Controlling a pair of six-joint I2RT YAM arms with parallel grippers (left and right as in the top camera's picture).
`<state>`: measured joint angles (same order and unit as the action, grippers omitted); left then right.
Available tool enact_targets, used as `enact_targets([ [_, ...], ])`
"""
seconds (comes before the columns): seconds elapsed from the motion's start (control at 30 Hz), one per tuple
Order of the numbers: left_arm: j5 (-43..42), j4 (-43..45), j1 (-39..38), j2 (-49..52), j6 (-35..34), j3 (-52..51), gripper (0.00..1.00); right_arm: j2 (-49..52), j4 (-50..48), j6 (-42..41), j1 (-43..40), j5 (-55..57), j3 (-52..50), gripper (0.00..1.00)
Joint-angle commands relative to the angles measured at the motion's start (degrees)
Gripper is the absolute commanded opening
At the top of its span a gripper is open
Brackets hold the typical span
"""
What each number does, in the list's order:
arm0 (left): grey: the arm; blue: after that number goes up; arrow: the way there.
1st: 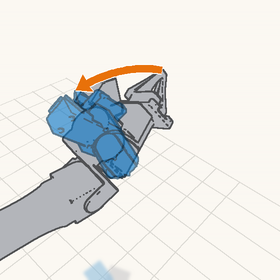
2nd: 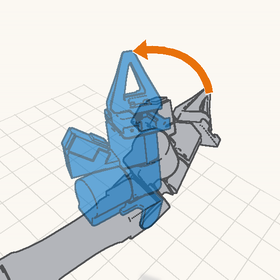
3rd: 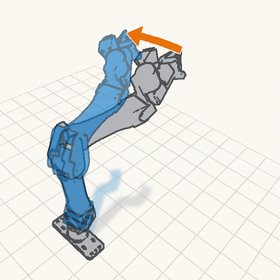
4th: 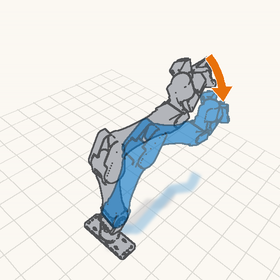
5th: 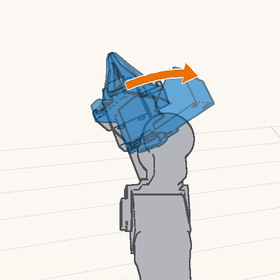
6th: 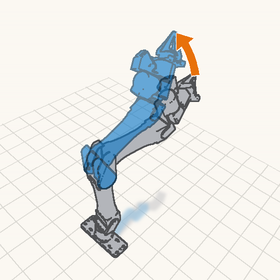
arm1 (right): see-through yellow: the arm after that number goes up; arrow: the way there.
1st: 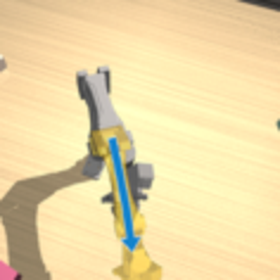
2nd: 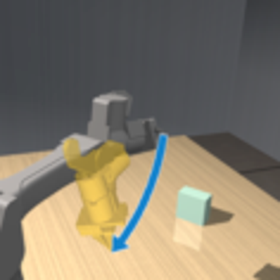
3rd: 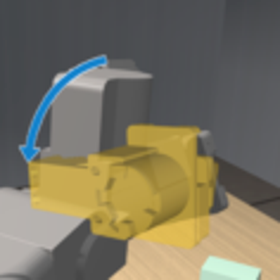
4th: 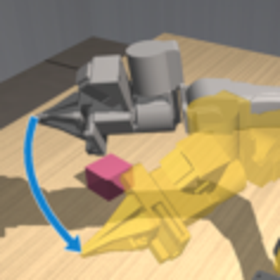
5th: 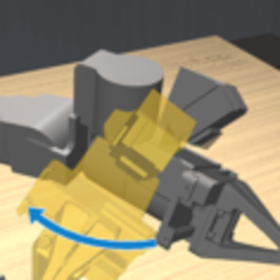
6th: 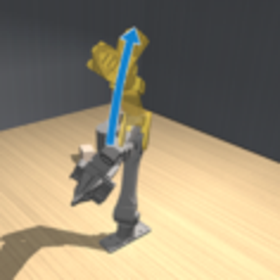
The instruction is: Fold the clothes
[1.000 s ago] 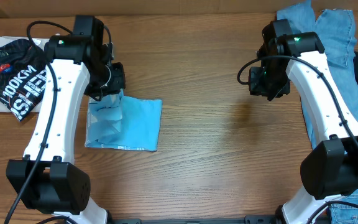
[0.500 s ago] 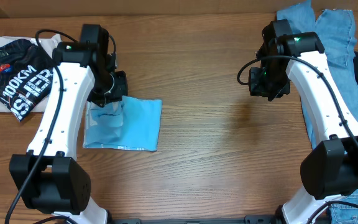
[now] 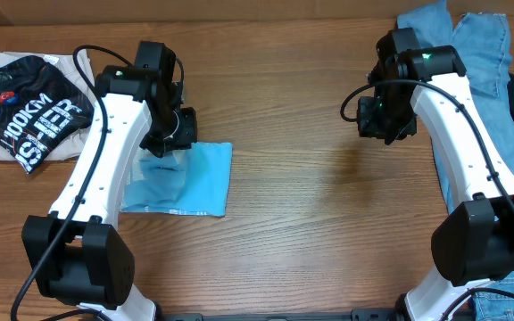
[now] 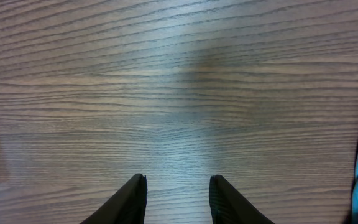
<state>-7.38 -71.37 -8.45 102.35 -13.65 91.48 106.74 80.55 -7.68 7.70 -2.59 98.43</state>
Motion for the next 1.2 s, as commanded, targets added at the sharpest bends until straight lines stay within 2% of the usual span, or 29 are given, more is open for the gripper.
enact_targets([
  [0.0,-4.87,1.25,-0.83,-0.44,-0.74,-0.35,0.38,0.0,-0.28,0.31,0.04,-0.04,-0.24,0.37],
  [0.13,-12.26,3.93,-1.66,-0.46,4.98,-0.35,0.38,0.0,-0.35,0.24,0.04,-0.11,-0.24,0.37],
  [0.27,-9.62,3.8,-0.68,-0.48,5.33,-0.07,0.37,0.0,-0.07,0.74,0.07,-2.34,-0.24,0.37],
  [0.37,-7.98,2.45,2.01,-0.5,5.33,0.87,0.35,0.0,-0.04,5.68,0.31,-9.33,-0.24,0.37],
  [0.47,-5.92,0.87,5.66,-0.57,5.31,2.51,0.34,0.0,-0.09,11.06,1.53,-18.27,-0.24,0.38],
  [0.63,-4.17,-0.39,14.38,-0.46,5.18,3.87,0.37,0.0,-2.4,12.17,7.04,-23.12,-0.24,0.38],
  [0.83,-4.0,-1.6,20.68,0.74,6.36,3.58,0.38,0.02,-11.65,5.35,19.69,-20.85,-0.24,0.38],
  [0.9,-4.02,-1.73,21.24,1.18,7.1,3.17,0.38,0.2,-15.02,0.85,24.5,-16.22,-0.26,0.38],
  [0.97,-3.5,-1.66,21.24,1.55,7.98,2.73,0.39,0.76,-17.81,-2.93,28.74,-12.39,-0.28,0.43],
  [1.07,1.22,-1.44,21.31,2.43,7.87,1.99,0.39,2.8,-22.53,-5.75,34.34,-11.32,-0.35,0.45],
  [1.17,2.25,-1.14,21.57,3.63,7.91,1.2,0.4,5.84,-27.3,-8.81,38.64,-11.1,-0.35,0.46],
])
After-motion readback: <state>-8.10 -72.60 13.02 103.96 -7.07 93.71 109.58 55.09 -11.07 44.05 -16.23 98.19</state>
